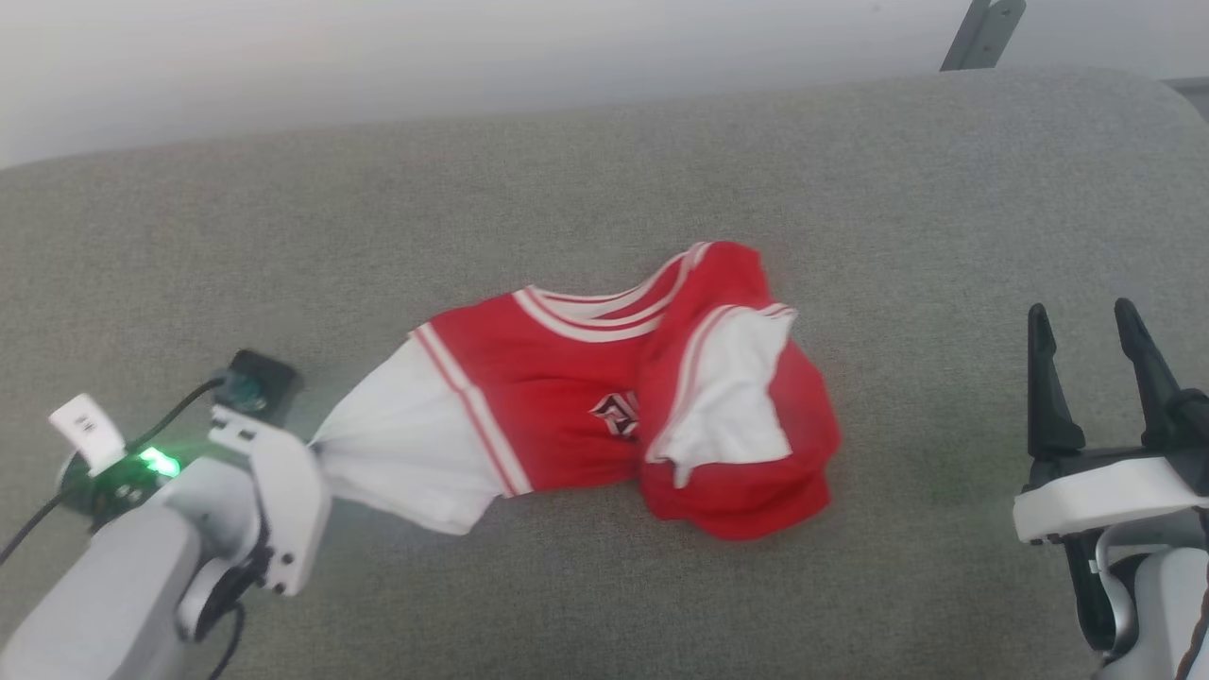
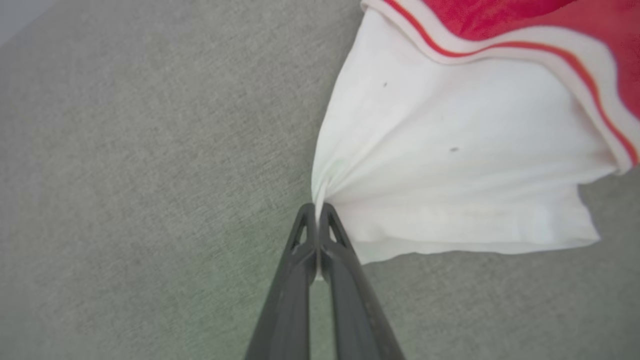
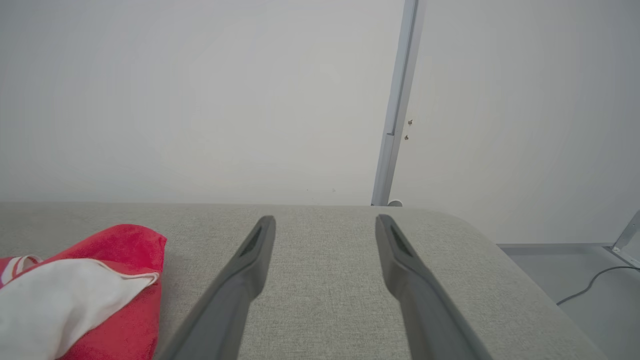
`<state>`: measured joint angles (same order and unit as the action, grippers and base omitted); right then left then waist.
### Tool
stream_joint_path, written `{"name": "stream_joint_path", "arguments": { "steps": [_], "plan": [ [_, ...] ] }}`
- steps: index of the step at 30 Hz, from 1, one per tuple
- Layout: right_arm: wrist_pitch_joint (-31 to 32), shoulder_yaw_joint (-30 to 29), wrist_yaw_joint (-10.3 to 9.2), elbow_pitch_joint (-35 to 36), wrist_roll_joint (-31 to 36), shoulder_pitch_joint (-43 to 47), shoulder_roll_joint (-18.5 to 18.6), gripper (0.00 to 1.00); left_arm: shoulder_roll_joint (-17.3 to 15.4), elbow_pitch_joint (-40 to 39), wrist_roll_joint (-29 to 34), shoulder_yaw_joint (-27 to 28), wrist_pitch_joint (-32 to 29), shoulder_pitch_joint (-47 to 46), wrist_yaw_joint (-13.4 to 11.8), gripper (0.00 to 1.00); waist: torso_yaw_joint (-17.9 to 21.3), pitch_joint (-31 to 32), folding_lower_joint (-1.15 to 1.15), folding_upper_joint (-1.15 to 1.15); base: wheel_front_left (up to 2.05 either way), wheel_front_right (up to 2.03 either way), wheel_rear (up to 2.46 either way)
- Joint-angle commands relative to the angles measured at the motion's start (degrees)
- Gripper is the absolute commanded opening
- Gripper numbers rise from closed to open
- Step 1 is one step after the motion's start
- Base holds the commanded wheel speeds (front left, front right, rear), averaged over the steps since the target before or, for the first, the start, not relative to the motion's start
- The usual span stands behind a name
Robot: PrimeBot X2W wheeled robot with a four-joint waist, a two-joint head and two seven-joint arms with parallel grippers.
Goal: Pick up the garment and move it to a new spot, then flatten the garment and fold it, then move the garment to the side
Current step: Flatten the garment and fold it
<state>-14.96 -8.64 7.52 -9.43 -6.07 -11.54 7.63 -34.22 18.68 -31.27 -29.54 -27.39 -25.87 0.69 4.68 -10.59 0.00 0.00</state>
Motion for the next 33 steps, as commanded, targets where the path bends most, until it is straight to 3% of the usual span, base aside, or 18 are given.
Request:
{"name": "stream_joint_path", "arguments": {
  "steps": [1, 6, 11, 12, 13, 15, 16, 17, 26, 33],
  "plan": [
    [-0.3, 0.1, -0.06, -0.2, -0.4, 0.5, 0.2, 1.00, -0.7, -0.2, 0.0, 0.4, 0.0, 0.9, -0.5, 0.00, -0.1, 0.1, 0.00, 0.00, 0.00, 0.00, 0.00],
    [-0.3, 0.5, -0.06, -1.2, -0.9, 0.9, 0.4, 1.00, -2.2, 0.3, -1.5, 1.6, 0.4, 3.9, -1.5, 0.00, -0.1, 0.5, 0.00, 0.00, 0.00, 0.00, 0.00],
    [-0.3, 1.5, -0.06, -2.4, -1.4, 1.1, 0.6, 1.00, -1.0, 3.0, -3.1, 1.8, 1.3, 5.7, -1.2, 0.00, 0.1, 1.3, 0.00, 0.00, 0.00, 0.00, 0.00],
    [-0.3, 1.9, -0.06, -2.6, -1.5, 1.2, 0.7, 1.00, -0.7, 3.3, -3.2, 1.6, 1.8, 5.8, -0.8, 0.04, 0.1, 1.5, 0.00, 0.00, 0.00, 0.00, 0.00],
    [-0.3, 2.3, -0.06, -2.9, -1.7, 1.3, 0.8, 1.00, -0.3, 3.6, -3.6, 1.6, 2.5, 5.9, -0.5, 0.38, 0.1, 1.7, 0.00, 0.00, 0.00, 0.00, 0.00],
    [-0.3, 2.7, -0.06, -3.3, -2.0, 1.5, 1.1, 1.00, 0.2, 4.5, -4.0, 1.6, 3.3, 6.1, -0.1, 0.77, 0.0, 2.2, 0.00, 0.00, 0.00, 0.00, 0.00],
    [-0.2, 3.0, -0.06, -3.4, -2.0, 1.5, 1.2, 1.00, 0.4, 4.6, -4.3, 1.6, 3.6, 6.1, 0.2, 0.92, -0.1, 2.4, 0.00, 0.00, 0.00, 0.00, 0.00],
    [0.0, 3.3, -0.06, -3.6, -2.2, 1.6, 1.3, 1.00, 0.7, 4.7, -4.8, 1.8, 4.0, 6.2, 0.3, 1.00, -0.3, 2.7, 0.00, 0.00, 0.00, 0.00, 0.00],
    [1.4, 6.3, -0.06, -3.9, -3.7, 2.3, 3.0, 1.00, 0.6, 1.9, -5.8, 3.2, 8.2, 7.9, -0.2, 1.00, -2.6, 5.1, 0.00, 0.00, 0.00, 0.00, 0.00],
    [5.0, 13.3, -0.06, -2.8, -7.2, 2.8, 4.7, 1.00, 0.4, -4.0, -5.2, 7.2, 19.2, 11.6, -3.0, 1.00, -5.8, 6.6, 0.00, 0.00, 0.00, 0.00, 0.00]
  ]
}}
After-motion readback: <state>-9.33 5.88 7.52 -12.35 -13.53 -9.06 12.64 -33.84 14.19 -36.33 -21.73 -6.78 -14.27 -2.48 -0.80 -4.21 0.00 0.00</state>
